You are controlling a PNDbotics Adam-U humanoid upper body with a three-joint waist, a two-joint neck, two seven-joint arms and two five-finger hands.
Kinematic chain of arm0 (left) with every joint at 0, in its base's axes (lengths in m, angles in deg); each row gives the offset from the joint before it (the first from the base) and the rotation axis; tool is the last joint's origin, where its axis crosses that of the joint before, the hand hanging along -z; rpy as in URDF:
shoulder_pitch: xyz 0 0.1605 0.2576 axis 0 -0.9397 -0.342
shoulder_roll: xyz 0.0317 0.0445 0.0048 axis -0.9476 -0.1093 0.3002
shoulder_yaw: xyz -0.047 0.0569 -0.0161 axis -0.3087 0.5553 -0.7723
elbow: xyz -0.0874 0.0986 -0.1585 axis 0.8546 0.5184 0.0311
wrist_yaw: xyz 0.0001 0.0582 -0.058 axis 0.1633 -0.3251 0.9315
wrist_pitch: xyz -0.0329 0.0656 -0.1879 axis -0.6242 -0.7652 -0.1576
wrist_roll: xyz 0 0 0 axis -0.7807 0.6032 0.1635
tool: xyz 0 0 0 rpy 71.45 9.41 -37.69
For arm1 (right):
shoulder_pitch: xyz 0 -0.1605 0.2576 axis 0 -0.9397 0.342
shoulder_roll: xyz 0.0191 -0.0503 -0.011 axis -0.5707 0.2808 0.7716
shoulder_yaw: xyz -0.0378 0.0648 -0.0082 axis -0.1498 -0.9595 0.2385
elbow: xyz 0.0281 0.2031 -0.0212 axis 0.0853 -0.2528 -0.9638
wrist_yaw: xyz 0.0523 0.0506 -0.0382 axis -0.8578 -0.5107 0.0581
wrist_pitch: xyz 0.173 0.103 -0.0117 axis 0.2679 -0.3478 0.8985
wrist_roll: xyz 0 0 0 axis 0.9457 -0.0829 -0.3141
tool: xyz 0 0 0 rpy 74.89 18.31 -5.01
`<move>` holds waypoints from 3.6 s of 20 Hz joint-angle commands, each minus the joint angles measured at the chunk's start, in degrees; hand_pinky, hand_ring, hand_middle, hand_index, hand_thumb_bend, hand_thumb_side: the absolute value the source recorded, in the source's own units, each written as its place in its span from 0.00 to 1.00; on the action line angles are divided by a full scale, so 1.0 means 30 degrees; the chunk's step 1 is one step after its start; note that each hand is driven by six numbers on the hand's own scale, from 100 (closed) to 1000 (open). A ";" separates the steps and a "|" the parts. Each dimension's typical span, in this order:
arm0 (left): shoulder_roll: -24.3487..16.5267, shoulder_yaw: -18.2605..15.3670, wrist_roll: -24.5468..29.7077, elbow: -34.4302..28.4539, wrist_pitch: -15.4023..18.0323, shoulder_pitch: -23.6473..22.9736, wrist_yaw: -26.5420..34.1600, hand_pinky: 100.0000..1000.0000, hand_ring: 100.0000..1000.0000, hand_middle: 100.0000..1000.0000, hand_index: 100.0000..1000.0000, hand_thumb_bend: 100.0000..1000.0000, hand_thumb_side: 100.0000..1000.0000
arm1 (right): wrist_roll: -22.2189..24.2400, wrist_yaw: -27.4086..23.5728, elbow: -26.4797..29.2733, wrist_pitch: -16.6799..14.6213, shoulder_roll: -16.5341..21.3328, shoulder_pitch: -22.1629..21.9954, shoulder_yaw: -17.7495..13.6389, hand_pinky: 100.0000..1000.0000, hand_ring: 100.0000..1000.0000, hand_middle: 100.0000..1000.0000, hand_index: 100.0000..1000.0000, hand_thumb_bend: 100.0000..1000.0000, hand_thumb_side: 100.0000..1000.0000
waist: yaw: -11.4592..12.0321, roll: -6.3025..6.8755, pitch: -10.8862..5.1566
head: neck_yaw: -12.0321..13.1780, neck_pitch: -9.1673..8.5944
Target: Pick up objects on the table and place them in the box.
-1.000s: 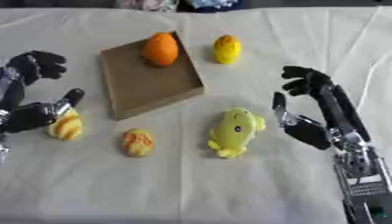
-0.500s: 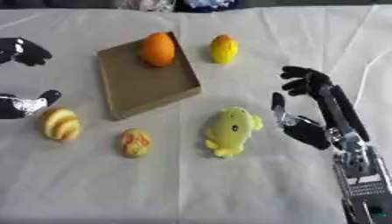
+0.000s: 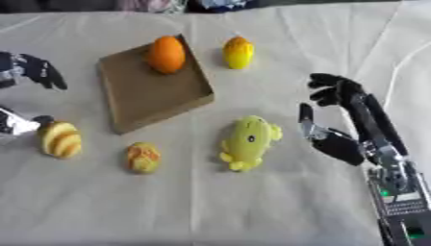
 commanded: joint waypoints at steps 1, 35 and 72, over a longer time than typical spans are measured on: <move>-0.0519 0.0380 0.0702 0.0546 0.0516 0.0441 -0.0732 0.73 0.69 0.72 0.76 0.22 0.02 | 0.0072 -0.0062 0.0212 -0.0046 0.0409 0.0161 0.0014 0.66 0.67 0.70 0.83 0.02 0.17 | 0.0000 0.0289 -0.0648 | -0.0036 0.0108; 0.0610 -0.0714 0.0778 -0.0764 0.0561 0.1332 -0.2764 0.55 0.49 0.47 0.53 0.07 0.00 | 0.0063 -0.0062 0.0170 -0.0018 0.0434 0.0115 -0.0029 0.66 0.67 0.70 0.83 0.01 0.18 | 0.0072 0.0244 -0.0767 | -0.0378 0.0027; 0.9492 -0.2330 -0.6219 0.2397 -0.0611 0.5790 -0.2418 0.67 0.67 0.72 0.80 0.51 0.37 | 0.0406 -0.0167 0.0220 -0.0084 0.0716 0.0465 0.0143 0.66 0.67 0.71 0.83 0.01 0.18 | -0.0169 -0.0104 -0.0815 | -0.0539 -0.0070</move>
